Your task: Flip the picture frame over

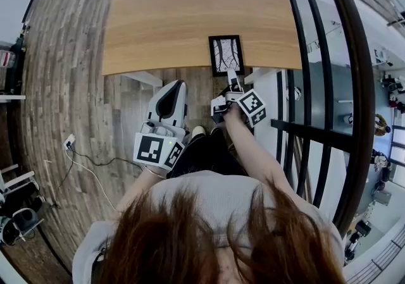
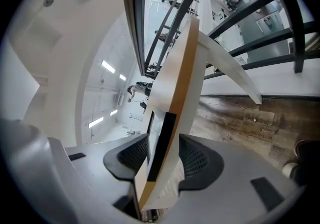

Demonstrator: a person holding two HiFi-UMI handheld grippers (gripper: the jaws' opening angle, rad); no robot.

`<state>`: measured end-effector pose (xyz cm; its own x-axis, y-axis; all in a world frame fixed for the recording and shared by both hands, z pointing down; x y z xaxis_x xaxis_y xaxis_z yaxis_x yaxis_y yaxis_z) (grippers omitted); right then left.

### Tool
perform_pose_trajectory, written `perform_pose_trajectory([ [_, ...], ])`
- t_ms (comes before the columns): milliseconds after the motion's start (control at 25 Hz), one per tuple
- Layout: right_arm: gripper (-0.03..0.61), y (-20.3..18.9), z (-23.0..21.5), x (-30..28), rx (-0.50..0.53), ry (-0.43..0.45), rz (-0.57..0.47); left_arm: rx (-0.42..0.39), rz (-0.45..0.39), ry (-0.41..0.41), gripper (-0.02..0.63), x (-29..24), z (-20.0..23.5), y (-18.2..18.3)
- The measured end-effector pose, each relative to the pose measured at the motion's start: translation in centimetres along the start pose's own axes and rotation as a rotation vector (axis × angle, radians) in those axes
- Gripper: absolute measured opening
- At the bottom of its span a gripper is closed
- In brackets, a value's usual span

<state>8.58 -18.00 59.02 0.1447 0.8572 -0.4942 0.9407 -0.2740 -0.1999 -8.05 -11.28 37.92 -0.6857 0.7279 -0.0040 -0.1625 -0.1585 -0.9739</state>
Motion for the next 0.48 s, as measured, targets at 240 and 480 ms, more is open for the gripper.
perform_pose_trajectory([
  [240, 0.187, -0.6, -0.8, 0.7, -0.024, 0.006, 0.012, -0.001, 0.008, -0.001, 0.006, 0.1, 0.0, -0.1],
  [480, 0.187, -0.8, -1.5, 4.5, -0.01, -0.043, 0.04, 0.004, 0.012, -0.013, 0.006, 0.3, -0.5, -0.4],
])
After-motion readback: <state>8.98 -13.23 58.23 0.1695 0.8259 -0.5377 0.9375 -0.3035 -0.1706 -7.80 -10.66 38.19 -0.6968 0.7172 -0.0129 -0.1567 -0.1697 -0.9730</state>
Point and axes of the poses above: the fingertips, and each gripper's own axes: x backward along the fingers, z to its left, y out of its top, the point moved 1 cm from there along x, backward along the fingers, and after that the axes turned 13 degrees about -y, right-handed, at the moved point
